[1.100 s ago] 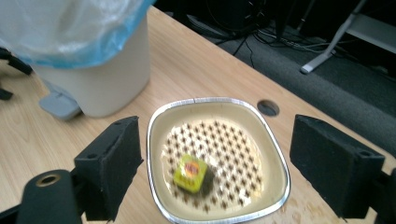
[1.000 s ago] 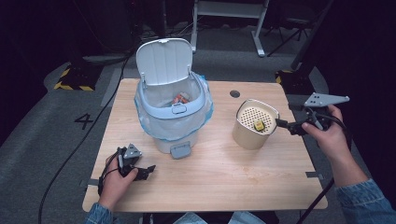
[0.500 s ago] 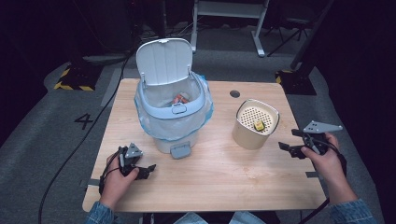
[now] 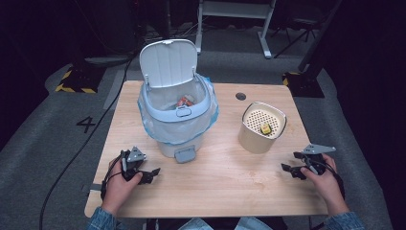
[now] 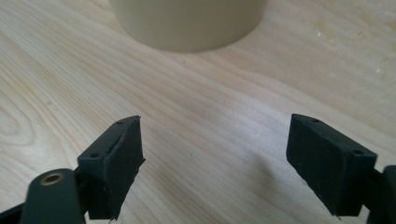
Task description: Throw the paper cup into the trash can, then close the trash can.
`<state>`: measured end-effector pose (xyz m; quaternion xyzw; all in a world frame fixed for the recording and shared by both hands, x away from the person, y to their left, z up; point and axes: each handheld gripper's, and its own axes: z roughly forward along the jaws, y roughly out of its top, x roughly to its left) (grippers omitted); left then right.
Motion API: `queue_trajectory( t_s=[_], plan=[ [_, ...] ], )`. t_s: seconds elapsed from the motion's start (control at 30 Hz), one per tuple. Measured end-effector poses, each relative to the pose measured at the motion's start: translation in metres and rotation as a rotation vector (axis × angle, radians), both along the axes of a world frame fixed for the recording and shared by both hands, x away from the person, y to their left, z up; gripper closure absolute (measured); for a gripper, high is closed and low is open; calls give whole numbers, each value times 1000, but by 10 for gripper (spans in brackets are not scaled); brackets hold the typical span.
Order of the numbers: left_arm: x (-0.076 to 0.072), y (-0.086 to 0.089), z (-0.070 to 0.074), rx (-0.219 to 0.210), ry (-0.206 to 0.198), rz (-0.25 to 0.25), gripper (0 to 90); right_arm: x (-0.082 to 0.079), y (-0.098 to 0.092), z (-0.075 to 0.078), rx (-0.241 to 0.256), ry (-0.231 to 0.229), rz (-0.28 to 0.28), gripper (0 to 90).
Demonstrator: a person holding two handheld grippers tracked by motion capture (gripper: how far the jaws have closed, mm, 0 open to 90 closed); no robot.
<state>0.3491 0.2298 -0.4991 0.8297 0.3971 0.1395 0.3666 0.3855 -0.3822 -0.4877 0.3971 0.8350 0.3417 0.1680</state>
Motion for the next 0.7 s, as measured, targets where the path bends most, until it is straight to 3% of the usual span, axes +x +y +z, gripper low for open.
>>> queue_trajectory(
  t_s=[0.07, 0.13, 0.27, 0.4, 0.47, 0.6, 0.7],
  plan=[
    [-1, 1, 1, -22, 6, 10, 165, 0, 2, -11, -5, 3, -7, 157],
    [-1, 4, 3, -39, 8, 18, 165, -1, 3, -16, 26, -30, -24, 145],
    [-2, 8, 6, -27, -4, 24, 170, 0, 3, -16, 29, -34, -23, 144],
    [-2, 9, 9, -42, -2, 29, 175, 0, 3, -16, 29, -35, -22, 144],
    [0, 11, 16, -52, -10, 28, 175, 0, 3, -16, 29, -35, -22, 144],
    [3, 14, 36, -113, -44, 27, 179, 0, 3, -16, 28, -36, -22, 144],
    [5, 13, 50, -122, -63, 6, 181, 0, 3, -16, 28, -36, -22, 144]
  ],
)
